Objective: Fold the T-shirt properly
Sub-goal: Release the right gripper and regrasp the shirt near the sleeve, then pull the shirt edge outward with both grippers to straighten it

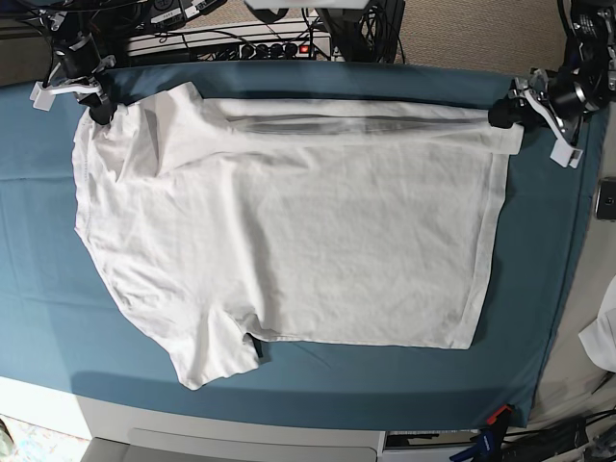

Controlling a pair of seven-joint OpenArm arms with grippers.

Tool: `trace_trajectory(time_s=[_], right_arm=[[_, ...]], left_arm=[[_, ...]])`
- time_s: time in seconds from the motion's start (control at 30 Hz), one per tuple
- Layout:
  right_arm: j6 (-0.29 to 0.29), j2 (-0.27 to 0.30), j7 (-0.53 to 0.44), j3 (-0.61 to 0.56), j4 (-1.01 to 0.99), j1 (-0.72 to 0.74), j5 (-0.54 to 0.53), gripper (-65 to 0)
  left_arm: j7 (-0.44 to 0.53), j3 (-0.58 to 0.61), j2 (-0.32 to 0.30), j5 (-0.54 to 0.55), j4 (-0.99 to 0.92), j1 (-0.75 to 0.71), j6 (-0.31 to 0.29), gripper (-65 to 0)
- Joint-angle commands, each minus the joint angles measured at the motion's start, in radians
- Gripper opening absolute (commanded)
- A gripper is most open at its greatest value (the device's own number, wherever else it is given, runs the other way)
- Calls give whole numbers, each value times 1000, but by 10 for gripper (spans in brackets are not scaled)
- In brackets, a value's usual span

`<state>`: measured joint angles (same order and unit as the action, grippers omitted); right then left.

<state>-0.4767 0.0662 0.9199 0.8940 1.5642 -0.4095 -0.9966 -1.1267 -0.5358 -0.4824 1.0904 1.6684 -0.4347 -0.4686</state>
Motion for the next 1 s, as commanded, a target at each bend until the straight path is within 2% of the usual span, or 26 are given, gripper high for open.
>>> trace_trajectory(time_s=[0.0, 0.1, 0.17, 0.23, 0.27, 0.43, 0.67, 0.73, 0.97], right_arm=[[-11, 11, 0, 4, 12, -3, -9, -650], [-11, 11, 0, 4, 12, -3, -10, -650], [-12, 11, 0, 4, 12, -3, -10, -650], [-14, 11, 2, 4, 12, -3, -10, -650], [-14, 12, 3, 4, 12, -3, -10, -650], [-13, 14, 16, 5, 15, -18, -10, -650], [-14, 29, 19, 5, 80, -85, -8, -650], [-14, 31, 19, 14, 112, -111, -8, -650], [-13, 35, 19, 100, 171, -171, -10, -650]], left_arm=[[-1, -3, -16, 15, 9, 0, -4, -294], [3, -3, -16, 15, 9, 3, -4, -365], [17, -3, -16, 15, 9, 4, -4, -479], [31, -3, -16, 14, 10, 6, -2, -635], [35, -3, -16, 14, 10, 6, 0, -650], [3, -5, -17, 15, 11, -2, -5, -650], [-6, -13, -16, 22, 47, -89, -5, -650], [-10, -37, -16, 23, 51, -104, -24, -650], [-27, -126, -17, 63, 50, -139, -28, -650]])
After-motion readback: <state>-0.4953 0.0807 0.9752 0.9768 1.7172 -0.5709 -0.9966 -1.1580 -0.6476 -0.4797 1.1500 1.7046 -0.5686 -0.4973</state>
